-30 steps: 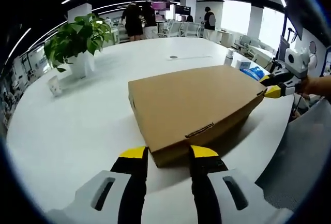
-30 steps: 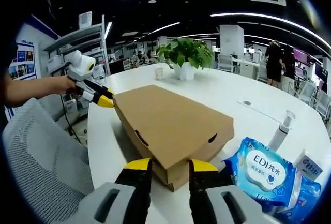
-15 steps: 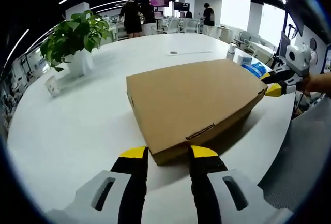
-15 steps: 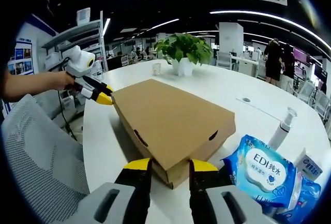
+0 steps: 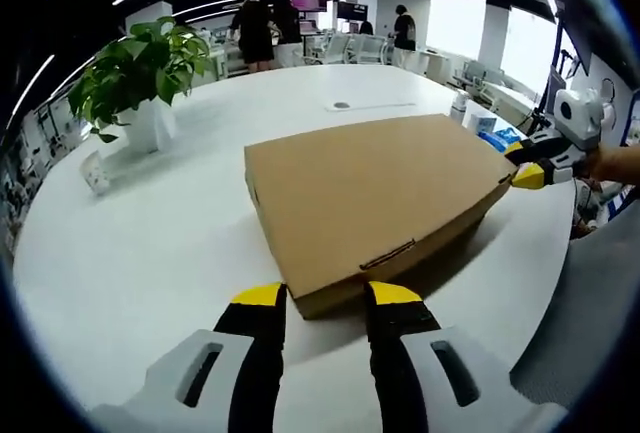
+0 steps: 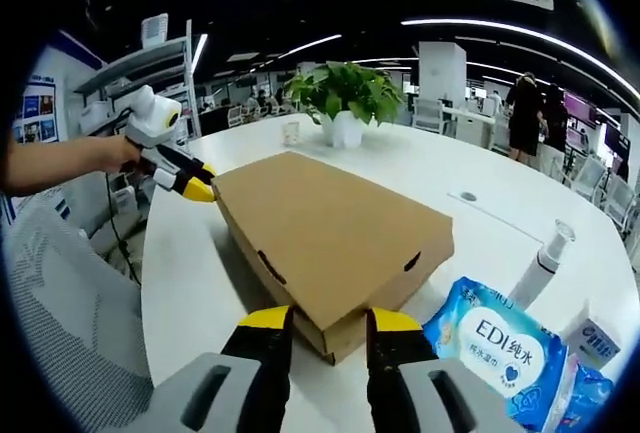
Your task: Operate the shoe box by opening the lid, removing the specified soft item, and placing it in the target area until the item is outside and the box remains undamaged.
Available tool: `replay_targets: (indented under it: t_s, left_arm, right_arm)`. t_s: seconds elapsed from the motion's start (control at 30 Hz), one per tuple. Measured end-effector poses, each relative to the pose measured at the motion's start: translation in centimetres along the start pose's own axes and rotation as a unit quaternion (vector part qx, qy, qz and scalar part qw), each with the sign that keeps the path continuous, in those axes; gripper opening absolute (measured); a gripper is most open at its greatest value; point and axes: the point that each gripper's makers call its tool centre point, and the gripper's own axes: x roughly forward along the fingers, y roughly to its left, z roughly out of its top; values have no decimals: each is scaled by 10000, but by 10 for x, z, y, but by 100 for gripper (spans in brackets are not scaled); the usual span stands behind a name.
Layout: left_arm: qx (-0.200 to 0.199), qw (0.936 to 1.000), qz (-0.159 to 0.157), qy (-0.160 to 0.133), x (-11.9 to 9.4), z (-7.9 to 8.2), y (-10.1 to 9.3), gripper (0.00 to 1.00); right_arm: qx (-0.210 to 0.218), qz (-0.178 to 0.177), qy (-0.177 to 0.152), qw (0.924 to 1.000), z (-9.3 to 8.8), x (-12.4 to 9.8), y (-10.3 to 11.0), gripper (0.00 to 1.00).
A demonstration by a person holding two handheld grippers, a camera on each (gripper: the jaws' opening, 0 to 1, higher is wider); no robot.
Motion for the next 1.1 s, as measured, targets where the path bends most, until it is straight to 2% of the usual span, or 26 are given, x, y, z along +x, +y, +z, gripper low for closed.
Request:
replay_targets:
  t_s: [0.63,1.1]
  left_arm:
    - [-1,9999,-66,89,27,22,18,32]
    - [-158,9998,-115,66,33,27,19,32]
  right_arm:
    - [55,-105,98,9999,11,18,-27,26]
    - [10,-131,224,9997,14,24,-36,27]
